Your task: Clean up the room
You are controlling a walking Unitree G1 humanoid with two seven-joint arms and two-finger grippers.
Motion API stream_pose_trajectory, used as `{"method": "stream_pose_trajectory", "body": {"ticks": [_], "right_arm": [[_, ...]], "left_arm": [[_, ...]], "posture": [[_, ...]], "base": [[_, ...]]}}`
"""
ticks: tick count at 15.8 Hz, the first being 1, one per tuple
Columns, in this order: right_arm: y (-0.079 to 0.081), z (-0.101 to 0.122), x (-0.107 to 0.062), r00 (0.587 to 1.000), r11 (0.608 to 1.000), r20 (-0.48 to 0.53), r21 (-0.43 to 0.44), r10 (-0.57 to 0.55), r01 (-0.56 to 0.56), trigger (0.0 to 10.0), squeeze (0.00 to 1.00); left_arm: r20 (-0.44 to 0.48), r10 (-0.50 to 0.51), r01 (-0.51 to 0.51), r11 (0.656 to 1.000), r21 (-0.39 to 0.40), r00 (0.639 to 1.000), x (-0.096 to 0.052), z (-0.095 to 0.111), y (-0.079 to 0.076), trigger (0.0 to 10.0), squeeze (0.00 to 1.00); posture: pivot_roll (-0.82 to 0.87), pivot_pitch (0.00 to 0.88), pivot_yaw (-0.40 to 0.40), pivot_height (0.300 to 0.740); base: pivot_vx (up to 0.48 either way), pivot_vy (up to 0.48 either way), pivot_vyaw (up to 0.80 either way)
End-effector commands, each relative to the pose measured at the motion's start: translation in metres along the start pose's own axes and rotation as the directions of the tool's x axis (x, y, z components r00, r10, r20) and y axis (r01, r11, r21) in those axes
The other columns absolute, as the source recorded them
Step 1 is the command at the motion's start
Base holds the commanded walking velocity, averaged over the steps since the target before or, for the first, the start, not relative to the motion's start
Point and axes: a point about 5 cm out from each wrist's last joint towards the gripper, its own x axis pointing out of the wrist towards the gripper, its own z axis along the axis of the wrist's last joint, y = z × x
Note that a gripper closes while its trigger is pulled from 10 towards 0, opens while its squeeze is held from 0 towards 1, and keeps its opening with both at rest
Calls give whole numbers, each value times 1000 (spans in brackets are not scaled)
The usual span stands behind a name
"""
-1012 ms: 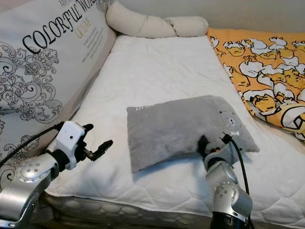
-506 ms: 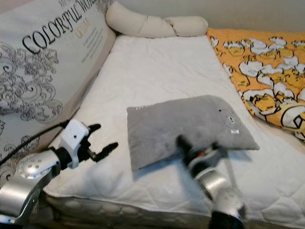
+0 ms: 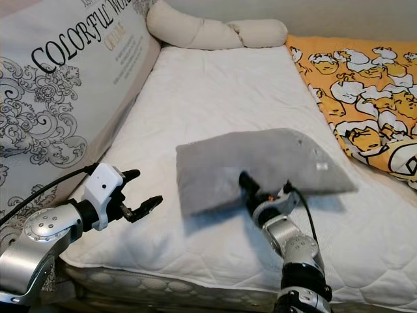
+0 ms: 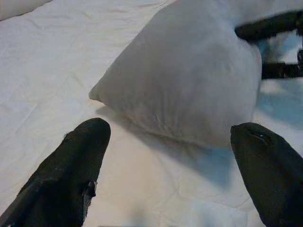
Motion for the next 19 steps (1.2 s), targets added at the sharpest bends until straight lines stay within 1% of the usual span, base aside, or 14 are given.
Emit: {"method": "stream_pose_trajectory", "body": {"ticks": [1,3,4,5,6,7,8,10,12,14,16,17,19], "right_arm": [[8,9,4,997,999,61,-22,43,-42,10000,0],[9,12,8,995,999,98,-38,33,-29,10000,0],[5,10,11,994,998,106,-65,-5,12,4902,0],[3,9,13,994,997,107,-76,-18,26,3608,0],[2,7,14,994,997,104,-70,-29,37,0,0],[1,6,15,994,996,106,-80,-41,49,0,0],[2,5,15,993,997,108,-68,-36,43,0,0],[4,5,18,992,997,115,-61,-49,56,0,0],[9,5,21,993,997,110,-59,-33,40,0,0],[13,2,25,995,994,94,-101,-33,43,0,0],[13,0,26,996,992,85,-115,-38,48,0,0],[12,-3,28,996,987,77,-146,-53,64,0,0],[11,-3,27,995,982,80,-173,-65,78,0,0]], "left_arm": [[5,0,0,1000,13,1000,0,4,2,10000,0],[11,-7,7,1000,14,1000,1,6,1,10000,0],[13,-13,12,1000,15,1000,2,6,1,10000,0],[13,-17,16,1000,16,1000,2,6,1,10000,0],[14,-25,24,1000,15,1000,2,6,0,10000,0],[15,-27,27,1000,15,1000,2,6,0,10000,0],[16,-31,31,999,13,999,2,7,0,10000,0],[17,-52,51,999,7,999,2,8,0,10000,0],[30,-87,87,996,-16,996,2,10,-3,10000,0],[15,-100,101,995,-17,995,1,7,-3,10000,0],[14,-101,101,995,-19,995,0,7,-3,10000,0],[12,-108,109,994,-24,994,-1,6,-4,10000,0],[9,-114,115,993,-30,993,-2,5,-6,10000,0]], "posture": [[-3,0,56,740],[-5,0,59,740],[-5,0,61,740],[-5,0,61,740],[-4,0,61,740],[-4,0,61,740],[-1,0,60,740],[-2,0,63,740],[-8,0,74,740],[-4,0,76,740],[-5,0,77,740],[-10,0,78,740],[-18,0,84,740]], "base": [[0,0,0],[0,0,0],[0,0,0],[0,0,0],[0,0,0],[0,0,0],[0,0,0],[0,0,0],[0,0,0],[0,0,0],[0,0,0],[0,0,0],[0,0,0]]}}
